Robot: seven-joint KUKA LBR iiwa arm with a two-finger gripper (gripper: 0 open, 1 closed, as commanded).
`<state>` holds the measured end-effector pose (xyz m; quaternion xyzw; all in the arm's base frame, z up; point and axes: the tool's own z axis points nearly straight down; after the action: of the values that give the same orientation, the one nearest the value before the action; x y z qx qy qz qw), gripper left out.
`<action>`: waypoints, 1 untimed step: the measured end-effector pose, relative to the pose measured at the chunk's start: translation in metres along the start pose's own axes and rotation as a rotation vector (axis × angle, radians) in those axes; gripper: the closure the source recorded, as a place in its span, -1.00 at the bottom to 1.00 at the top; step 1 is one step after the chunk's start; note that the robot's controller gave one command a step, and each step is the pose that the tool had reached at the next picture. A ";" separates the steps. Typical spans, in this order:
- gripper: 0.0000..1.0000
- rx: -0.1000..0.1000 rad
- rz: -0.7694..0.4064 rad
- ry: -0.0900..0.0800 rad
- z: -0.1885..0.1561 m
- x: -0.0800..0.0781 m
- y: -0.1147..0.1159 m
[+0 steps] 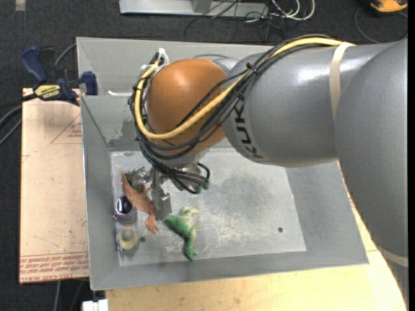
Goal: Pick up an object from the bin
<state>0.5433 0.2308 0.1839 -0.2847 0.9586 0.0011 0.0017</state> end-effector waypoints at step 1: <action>1.00 0.000 0.000 0.000 0.000 0.000 0.000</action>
Offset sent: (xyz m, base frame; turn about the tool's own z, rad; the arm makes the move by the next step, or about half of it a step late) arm 0.0077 -0.0658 0.0070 -0.0903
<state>0.5433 0.2308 0.1838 -0.2846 0.9586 0.0011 0.0017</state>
